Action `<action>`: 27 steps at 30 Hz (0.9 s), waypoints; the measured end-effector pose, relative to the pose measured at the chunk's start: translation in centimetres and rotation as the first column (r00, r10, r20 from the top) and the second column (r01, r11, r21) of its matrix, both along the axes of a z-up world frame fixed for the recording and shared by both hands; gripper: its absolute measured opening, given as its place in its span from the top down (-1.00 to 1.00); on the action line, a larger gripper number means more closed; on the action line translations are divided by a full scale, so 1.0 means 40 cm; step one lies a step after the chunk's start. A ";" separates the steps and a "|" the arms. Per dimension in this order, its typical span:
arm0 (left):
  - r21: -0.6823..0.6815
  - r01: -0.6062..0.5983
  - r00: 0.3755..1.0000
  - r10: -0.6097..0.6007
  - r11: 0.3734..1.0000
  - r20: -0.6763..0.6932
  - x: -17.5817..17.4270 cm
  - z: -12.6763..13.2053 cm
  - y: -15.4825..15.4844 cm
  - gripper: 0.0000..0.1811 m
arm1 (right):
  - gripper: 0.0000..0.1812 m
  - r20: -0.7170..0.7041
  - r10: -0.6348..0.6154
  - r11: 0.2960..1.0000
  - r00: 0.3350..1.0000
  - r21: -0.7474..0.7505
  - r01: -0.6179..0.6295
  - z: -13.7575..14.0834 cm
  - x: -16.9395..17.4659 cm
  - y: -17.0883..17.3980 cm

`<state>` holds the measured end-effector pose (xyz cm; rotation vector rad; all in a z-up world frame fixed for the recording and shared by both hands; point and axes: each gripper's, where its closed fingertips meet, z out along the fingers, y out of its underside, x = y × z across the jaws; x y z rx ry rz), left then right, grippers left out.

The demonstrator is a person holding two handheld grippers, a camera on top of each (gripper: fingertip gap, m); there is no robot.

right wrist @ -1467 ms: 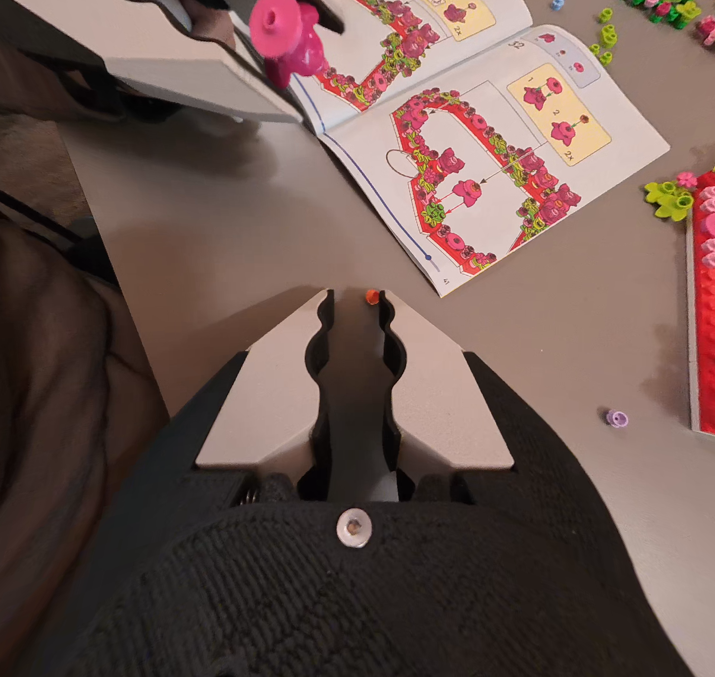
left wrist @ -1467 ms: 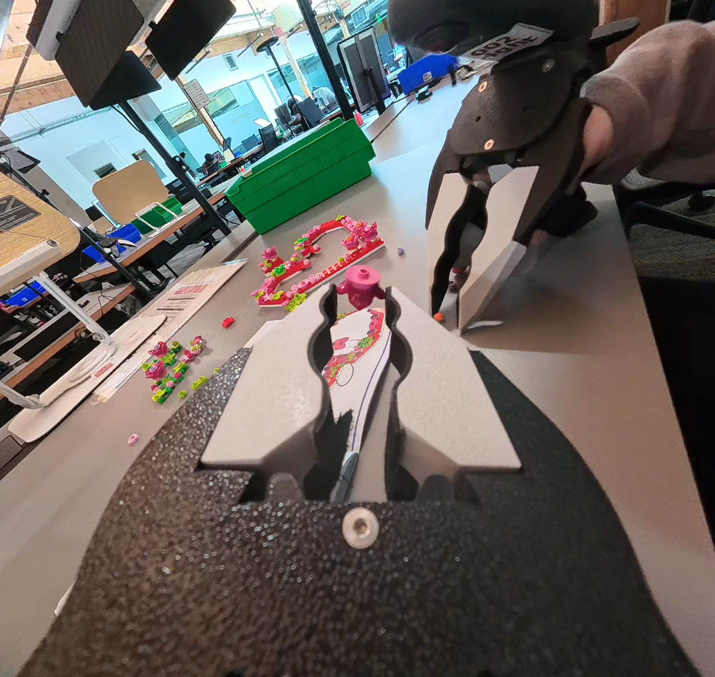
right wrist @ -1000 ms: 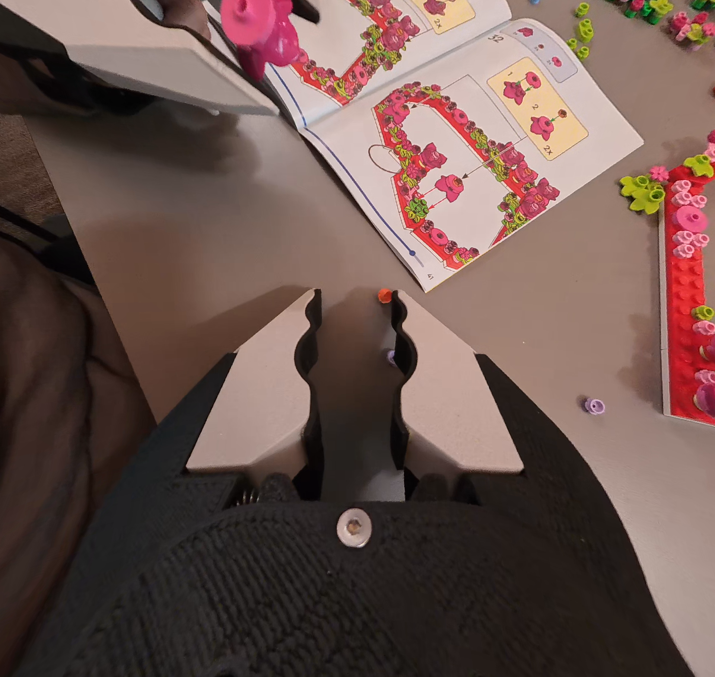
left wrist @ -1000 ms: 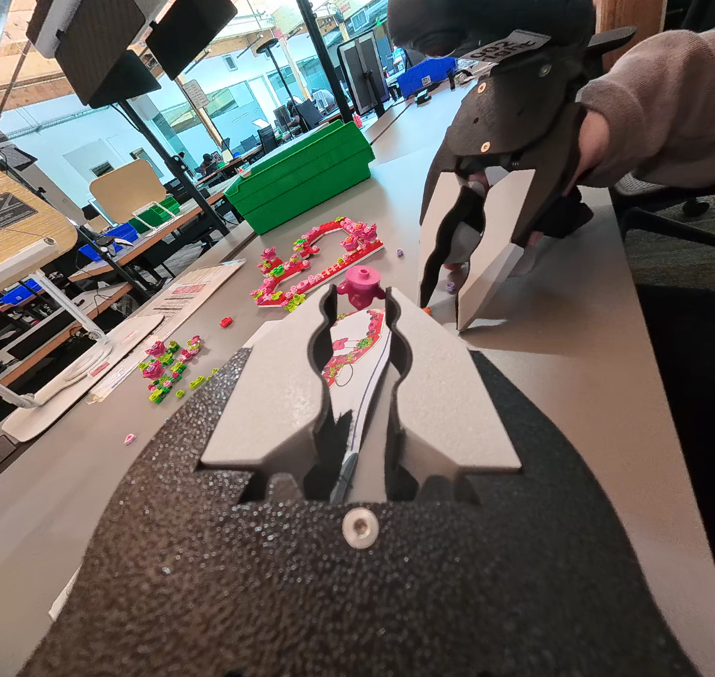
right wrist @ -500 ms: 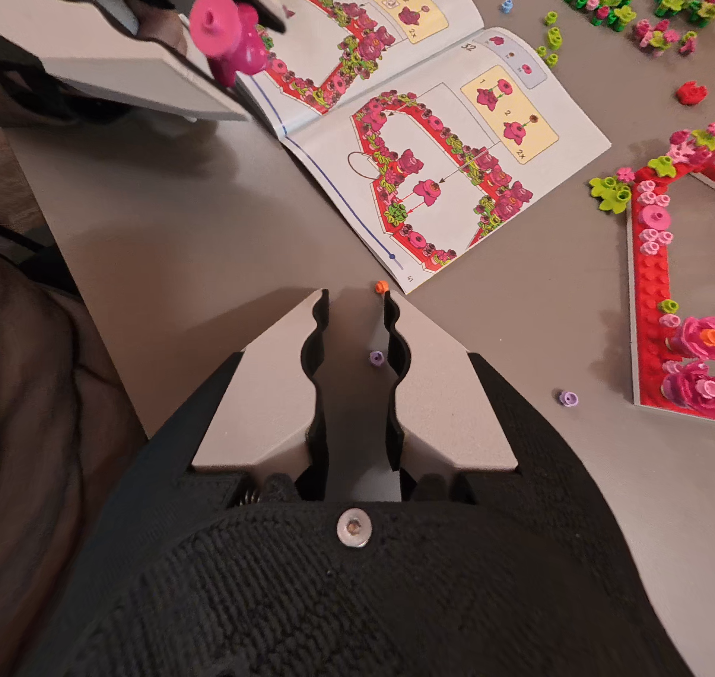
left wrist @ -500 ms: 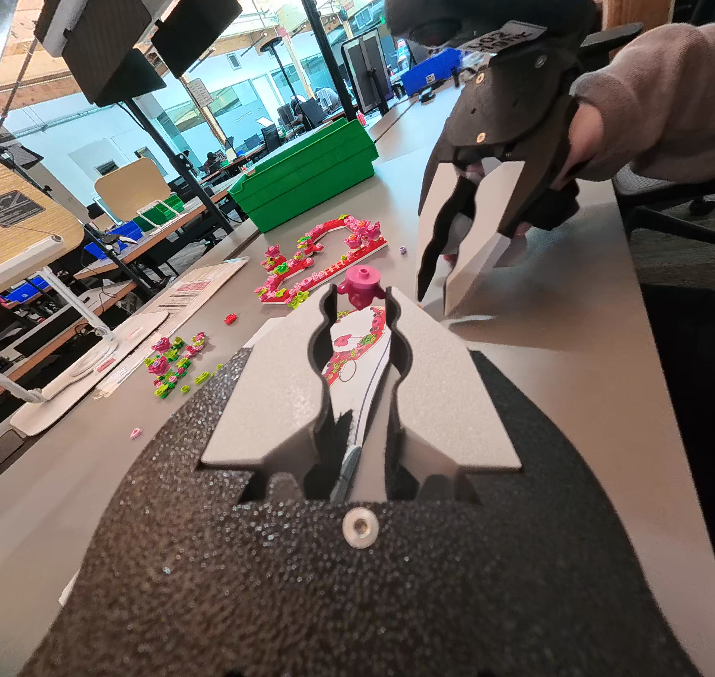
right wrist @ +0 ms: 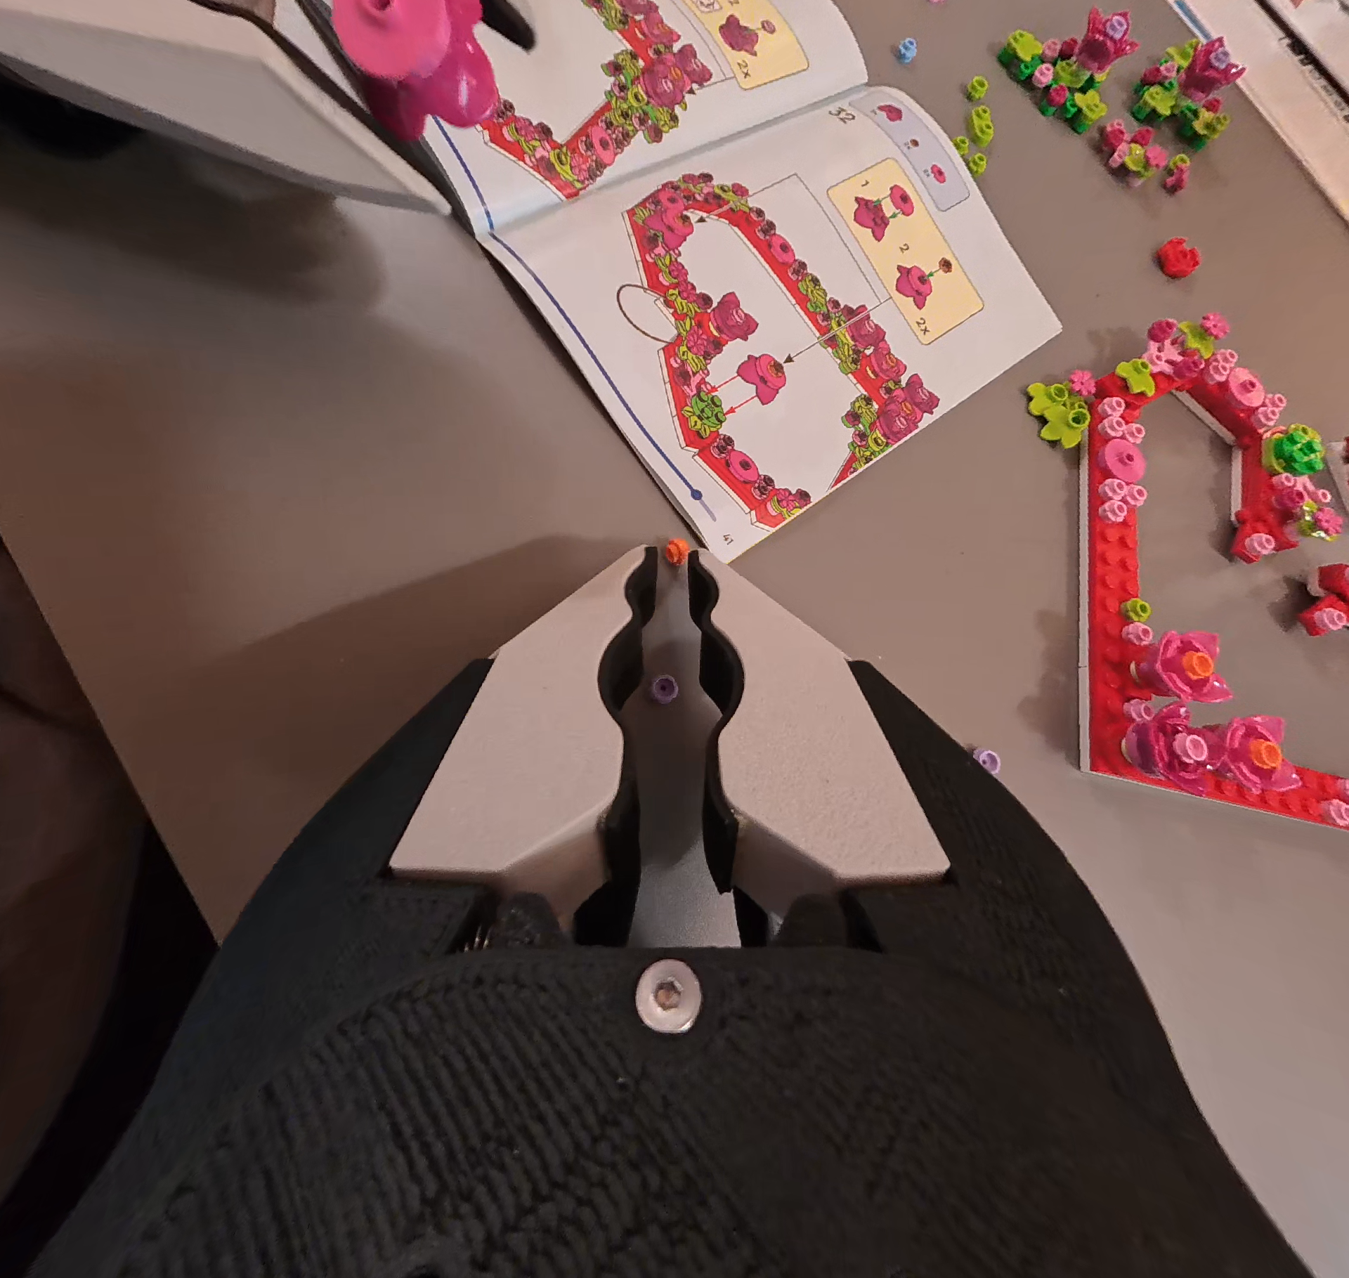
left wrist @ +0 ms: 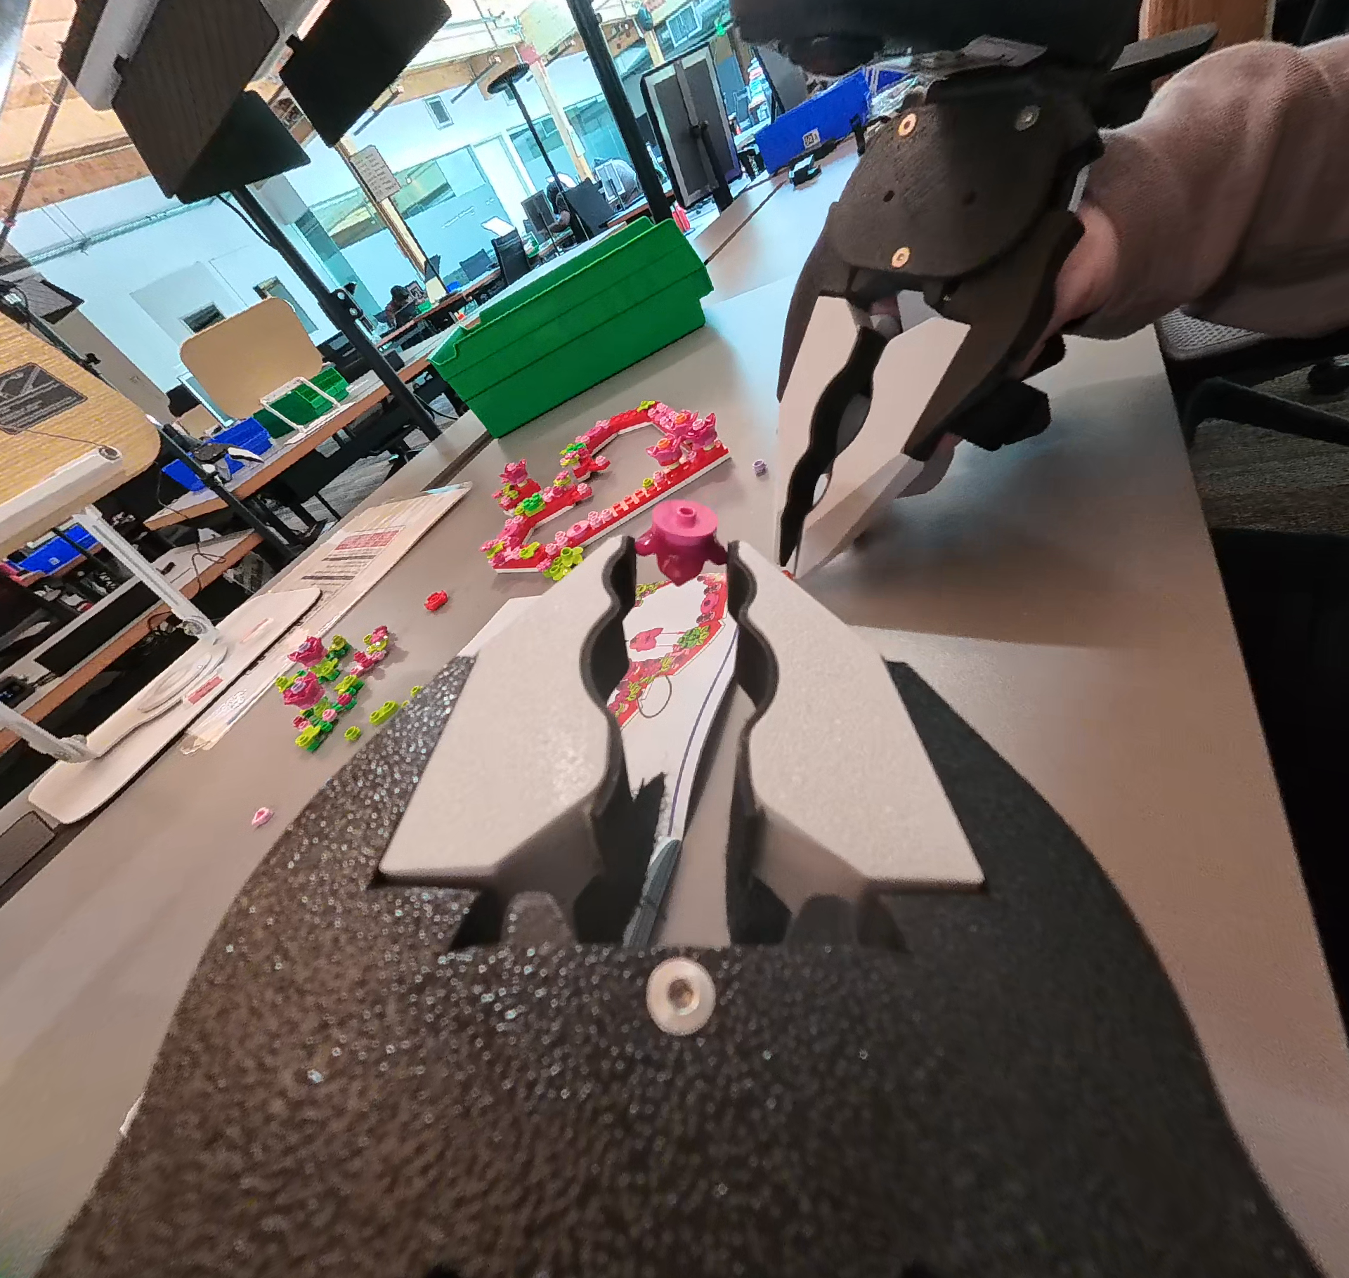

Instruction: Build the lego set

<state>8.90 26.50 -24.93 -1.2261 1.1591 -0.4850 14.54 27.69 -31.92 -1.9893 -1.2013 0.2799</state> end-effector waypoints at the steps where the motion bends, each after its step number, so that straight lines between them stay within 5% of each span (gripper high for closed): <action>1: 0.001 0.000 1.000 0.000 1.000 -0.001 0.000 0.000 0.000 0.76 | 0.93 0.003 0.001 1.000 1.000 0.005 -0.001 0.000 0.000 0.002; 11: 0.003 0.000 1.000 0.000 1.000 -0.004 0.001 -0.001 -0.001 0.76 | 0.99 -0.038 0.001 0.989 0.999 -0.148 -0.006 -0.006 -0.002 -0.002; 20: 0.011 0.017 1.000 -0.017 1.000 -0.010 0.004 -0.003 -0.009 0.76 | 0.99 0.005 0.001 0.771 1.000 -0.636 0.003 -0.012 0.056 -0.010; 27: 0.022 0.036 0.999 -0.036 0.999 -0.019 0.009 -0.005 -0.020 0.76 | 0.85 0.049 0.024 0.710 0.998 -0.704 0.018 -0.012 0.054 0.003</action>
